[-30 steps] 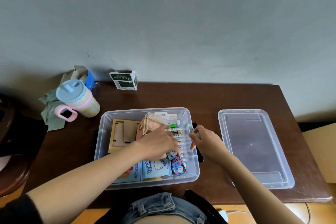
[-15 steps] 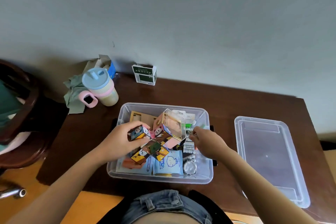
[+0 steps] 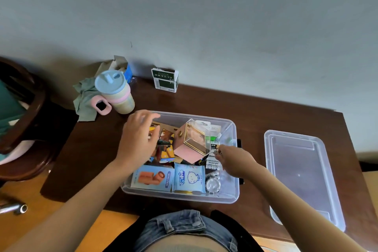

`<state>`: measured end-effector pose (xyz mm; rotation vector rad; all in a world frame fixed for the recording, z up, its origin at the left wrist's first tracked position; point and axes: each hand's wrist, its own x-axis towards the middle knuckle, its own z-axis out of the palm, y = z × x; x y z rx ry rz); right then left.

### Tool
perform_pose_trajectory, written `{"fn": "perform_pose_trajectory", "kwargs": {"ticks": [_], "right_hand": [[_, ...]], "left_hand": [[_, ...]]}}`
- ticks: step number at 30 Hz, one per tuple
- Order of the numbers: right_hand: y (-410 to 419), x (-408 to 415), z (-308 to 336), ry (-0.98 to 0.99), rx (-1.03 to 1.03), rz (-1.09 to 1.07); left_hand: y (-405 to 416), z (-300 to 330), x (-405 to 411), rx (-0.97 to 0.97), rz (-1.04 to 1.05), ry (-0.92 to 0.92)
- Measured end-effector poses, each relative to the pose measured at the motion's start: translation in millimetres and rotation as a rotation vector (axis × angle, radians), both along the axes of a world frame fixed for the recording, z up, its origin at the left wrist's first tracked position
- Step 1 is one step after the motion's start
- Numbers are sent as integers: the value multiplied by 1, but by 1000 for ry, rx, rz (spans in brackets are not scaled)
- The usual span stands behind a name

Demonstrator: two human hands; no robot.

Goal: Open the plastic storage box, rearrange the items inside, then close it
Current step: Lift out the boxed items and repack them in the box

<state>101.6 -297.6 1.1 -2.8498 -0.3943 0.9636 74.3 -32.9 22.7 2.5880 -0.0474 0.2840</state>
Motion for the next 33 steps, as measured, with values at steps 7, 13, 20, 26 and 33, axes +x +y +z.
{"fn": "perform_pose_trajectory", "kwargs": {"ticks": [7,13,20,26,33], "right_hand": [[-4,0,5,-17,-20,26],[-6,-3,5,-43,-51,-3],[-5,-7,6,-57,-66,-17],[-10,-3,7,-105,-52,48],[-2,7,6,-175,-153,327]], "left_hand": [[-100,-20,-15,183,-805,785],[-152,-71,-8,595,-803,677],[-170,-99,-8,642,-718,569],[-142,-55,-10,226,-706,534],[-15,-6,-24,-131,-245,394]]}}
